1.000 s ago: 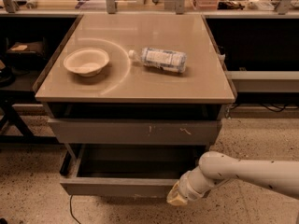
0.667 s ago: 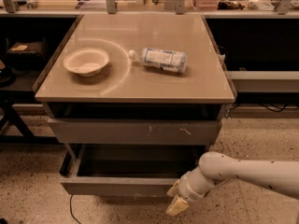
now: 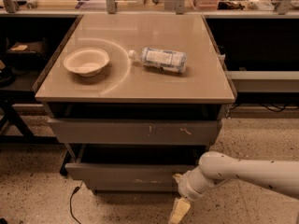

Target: Close middle drawer

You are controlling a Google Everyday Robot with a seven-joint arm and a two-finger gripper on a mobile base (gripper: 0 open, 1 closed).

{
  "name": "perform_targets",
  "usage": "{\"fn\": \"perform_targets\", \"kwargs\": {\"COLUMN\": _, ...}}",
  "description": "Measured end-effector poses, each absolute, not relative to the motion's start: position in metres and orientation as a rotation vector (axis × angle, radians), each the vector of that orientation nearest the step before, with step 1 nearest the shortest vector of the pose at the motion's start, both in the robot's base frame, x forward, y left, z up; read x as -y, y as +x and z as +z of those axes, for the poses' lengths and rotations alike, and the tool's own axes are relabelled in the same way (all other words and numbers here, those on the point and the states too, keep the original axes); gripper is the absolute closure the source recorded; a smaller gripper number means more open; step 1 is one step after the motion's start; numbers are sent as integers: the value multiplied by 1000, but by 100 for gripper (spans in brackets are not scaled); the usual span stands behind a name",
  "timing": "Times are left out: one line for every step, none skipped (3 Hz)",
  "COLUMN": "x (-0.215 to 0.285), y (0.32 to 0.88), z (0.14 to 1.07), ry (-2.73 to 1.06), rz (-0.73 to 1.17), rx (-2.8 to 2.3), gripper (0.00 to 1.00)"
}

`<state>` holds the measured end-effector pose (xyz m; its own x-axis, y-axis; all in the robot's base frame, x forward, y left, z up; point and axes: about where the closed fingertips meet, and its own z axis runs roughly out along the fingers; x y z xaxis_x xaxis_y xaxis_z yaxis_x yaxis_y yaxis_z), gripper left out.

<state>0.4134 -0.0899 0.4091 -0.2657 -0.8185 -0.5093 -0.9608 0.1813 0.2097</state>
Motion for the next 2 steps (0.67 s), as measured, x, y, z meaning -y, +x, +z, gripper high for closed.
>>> {"fn": "perform_targets", "kwargs": {"x": 90, "y": 413, "z": 409, "ry": -1699, "rz": 721, "rx": -2179, "gripper": 18}}
{"fn": "perform_targets", "kwargs": {"x": 90, "y": 413, "z": 409, "ry": -1699, "rz": 721, "rx": -2179, "gripper": 41}}
